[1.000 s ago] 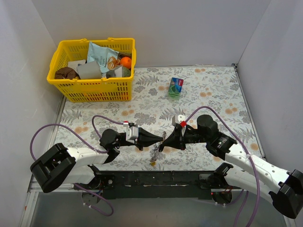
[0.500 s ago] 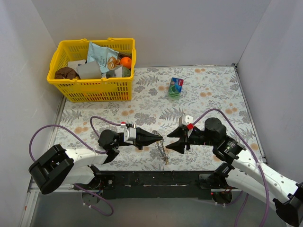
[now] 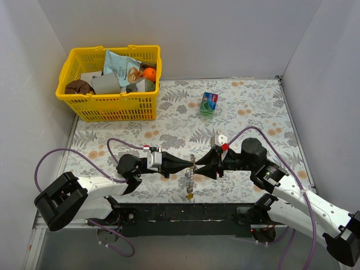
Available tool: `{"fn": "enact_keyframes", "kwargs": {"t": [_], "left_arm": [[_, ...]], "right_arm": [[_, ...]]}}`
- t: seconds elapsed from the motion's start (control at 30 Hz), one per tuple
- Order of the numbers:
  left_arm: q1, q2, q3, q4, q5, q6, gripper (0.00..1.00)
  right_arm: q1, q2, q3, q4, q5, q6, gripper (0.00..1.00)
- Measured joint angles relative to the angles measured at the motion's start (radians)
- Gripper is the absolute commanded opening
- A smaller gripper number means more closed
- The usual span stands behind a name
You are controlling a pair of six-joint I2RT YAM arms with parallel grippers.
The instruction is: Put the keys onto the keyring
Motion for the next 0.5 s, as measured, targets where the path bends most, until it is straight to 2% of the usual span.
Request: {"fn": "enact_keyframes", "kwargs": {"t": [0.27, 0.3, 0.37, 0.47, 0.5], "left_arm": [[0.000, 0.000, 0.000, 0.000, 0.000, -0.004, 0.00], [0.000, 0.000, 0.000, 0.000, 0.000, -0.004, 0.00], [0.000, 0.000, 0.000, 0.000, 0.000, -0.005, 0.00], [0.000, 0.000, 0.000, 0.000, 0.000, -0.005, 0.00], [0.000, 0.000, 0.000, 0.000, 0.000, -0.005, 0.00]], "right_arm": [[0.000, 0.005, 0.001, 0.038, -0.010, 0.026, 0.34], [0.000, 0.010, 0.001, 0.047, -0.013, 0.032, 0.29], [0.000, 0.023, 0.002, 0.057, -0.021, 0.040, 0.26], [0.000, 0.046, 0.003, 0.072, -0.036, 0.050, 0.14], [0.000, 0.051, 0.004, 0.074, -0.040, 0.053, 0.05]]}}
